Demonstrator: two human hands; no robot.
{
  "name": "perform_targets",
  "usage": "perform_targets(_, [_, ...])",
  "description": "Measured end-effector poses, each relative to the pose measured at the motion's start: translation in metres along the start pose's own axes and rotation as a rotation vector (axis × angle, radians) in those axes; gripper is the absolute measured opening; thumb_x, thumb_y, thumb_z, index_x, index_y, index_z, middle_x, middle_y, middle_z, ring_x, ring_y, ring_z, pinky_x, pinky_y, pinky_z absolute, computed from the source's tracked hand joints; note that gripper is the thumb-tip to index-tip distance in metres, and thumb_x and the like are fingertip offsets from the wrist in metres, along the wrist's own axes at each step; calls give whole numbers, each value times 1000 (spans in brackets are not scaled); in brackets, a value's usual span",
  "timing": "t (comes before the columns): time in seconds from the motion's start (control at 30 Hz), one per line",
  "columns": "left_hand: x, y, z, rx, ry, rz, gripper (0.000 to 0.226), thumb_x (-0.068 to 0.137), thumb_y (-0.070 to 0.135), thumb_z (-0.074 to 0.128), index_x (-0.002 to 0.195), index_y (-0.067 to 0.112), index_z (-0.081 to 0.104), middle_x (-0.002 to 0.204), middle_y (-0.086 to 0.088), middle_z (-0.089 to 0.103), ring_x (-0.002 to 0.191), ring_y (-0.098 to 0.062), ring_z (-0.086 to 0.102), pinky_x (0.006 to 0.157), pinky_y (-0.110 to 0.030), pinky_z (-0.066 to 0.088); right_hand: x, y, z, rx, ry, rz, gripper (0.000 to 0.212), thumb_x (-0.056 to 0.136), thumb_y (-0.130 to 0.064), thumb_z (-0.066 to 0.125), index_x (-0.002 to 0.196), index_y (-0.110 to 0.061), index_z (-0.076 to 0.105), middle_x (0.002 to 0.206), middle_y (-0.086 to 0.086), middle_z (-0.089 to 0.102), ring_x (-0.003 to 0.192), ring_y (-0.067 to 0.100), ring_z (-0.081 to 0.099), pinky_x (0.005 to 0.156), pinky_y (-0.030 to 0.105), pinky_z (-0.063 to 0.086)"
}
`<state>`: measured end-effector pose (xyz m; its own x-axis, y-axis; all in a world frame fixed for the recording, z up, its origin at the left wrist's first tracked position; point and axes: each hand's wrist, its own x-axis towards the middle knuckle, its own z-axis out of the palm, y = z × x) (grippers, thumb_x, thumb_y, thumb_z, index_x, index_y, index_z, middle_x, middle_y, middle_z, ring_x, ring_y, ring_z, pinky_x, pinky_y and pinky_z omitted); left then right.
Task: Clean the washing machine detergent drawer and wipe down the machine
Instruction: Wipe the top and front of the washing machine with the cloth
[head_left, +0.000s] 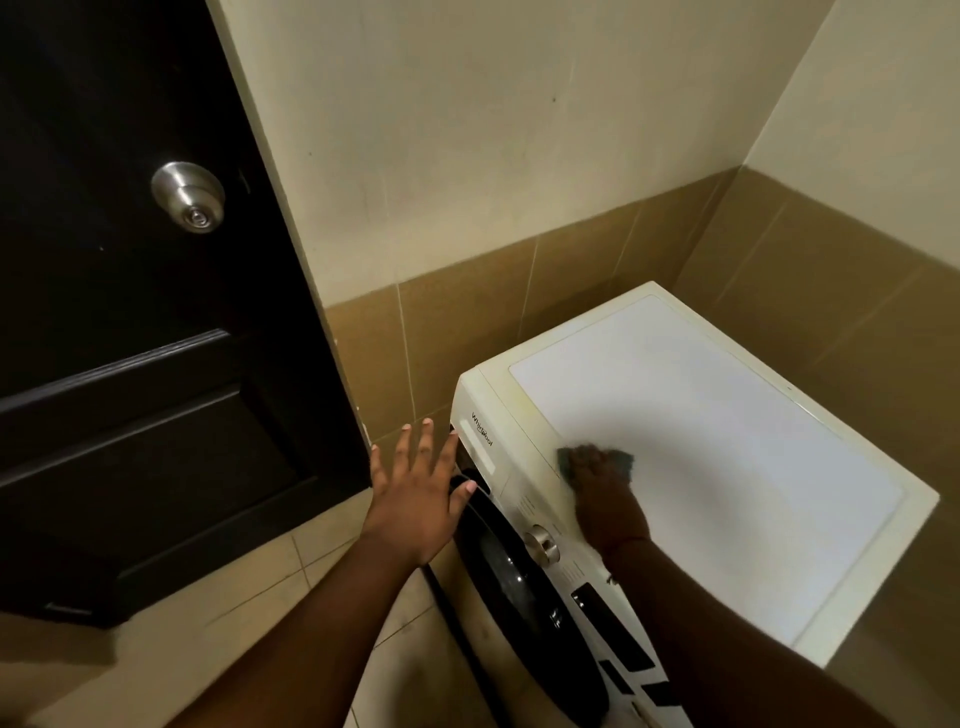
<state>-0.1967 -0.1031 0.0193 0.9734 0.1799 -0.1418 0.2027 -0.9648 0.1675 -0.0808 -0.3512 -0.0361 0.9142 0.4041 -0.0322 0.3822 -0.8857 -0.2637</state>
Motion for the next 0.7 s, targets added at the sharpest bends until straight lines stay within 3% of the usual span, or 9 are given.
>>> perform_targets(0.07, [-1, -6, 3, 6, -1, -3, 73, 92, 68, 0, 155, 32, -9, 164, -4, -13, 150, -28, -17, 118, -62, -3, -2, -15, 5, 22, -37, -202, 53, 100, -10, 38, 151, -24, 30, 159, 1, 21, 147, 23, 17, 120, 41, 20])
perform_targets(0.2, [0, -16, 5, 28, -13, -2, 71, 93, 67, 0, 154, 33, -11, 164, -4, -14, 150, -28, -18, 118, -61, -3, 16, -19, 0, 44, -13, 45, 51, 103, -13, 34, 152, -20, 26, 160, 8, 20, 148, 28, 14, 119, 44, 23])
perform_targets(0.3, [7, -22, 5, 42, -28, -17, 71, 92, 66, -1, 153, 33, -15, 163, -4, -17, 149, -29, -20, 118, -61, -3, 20, -30, 6, 7, -35, -246, 54, 100, -9, 39, 151, -22, 29, 159, 7, 24, 147, 30, 17, 120, 46, 21])
perform_targets(0.33, [10, -23, 5, 46, -33, -18, 71, 91, 66, -1, 152, 33, -17, 163, -4, -18, 148, -29, -21, 118, -61, -3, 25, -29, 5, -7, -58, -267, 54, 100, -13, 41, 151, -24, 28, 159, 5, 23, 147, 29, 17, 119, 45, 22])
perform_targets(0.43, [21, -27, 4, 57, -33, -21, 70, 93, 66, 0, 153, 33, -16, 163, -4, -19, 148, -28, -22, 118, -60, -6, 46, -23, 6, 9, -26, -38, 53, 102, -16, 36, 153, -22, 22, 160, 7, 19, 148, 27, 13, 120, 45, 21])
perform_targets(0.57, [45, -27, -3, 63, -33, -27, 72, 91, 67, -2, 153, 33, -15, 163, -4, -17, 149, -29, -21, 117, -59, -8, 62, -31, 12, -27, -56, -373, 52, 98, -10, 44, 148, -22, 37, 155, 6, 33, 144, 29, 27, 116, 46, 30])
perform_targets(0.67, [64, -25, -7, 66, -27, -26, 75, 88, 69, -7, 154, 34, -12, 164, -4, -16, 149, -29, -19, 118, -60, -6, 81, -29, 9, 21, 8, -138, 53, 94, -5, 46, 145, -15, 41, 151, 11, 39, 141, 35, 32, 115, 48, 32])
perform_targets(0.7, [72, -23, -9, 60, -20, -34, 76, 88, 69, -7, 154, 34, -10, 164, -4, -14, 150, -29, -18, 118, -61, -5, 85, -32, 10, 24, 34, -159, 55, 89, 0, 50, 142, -12, 46, 147, 14, 44, 137, 38, 38, 111, 48, 33])
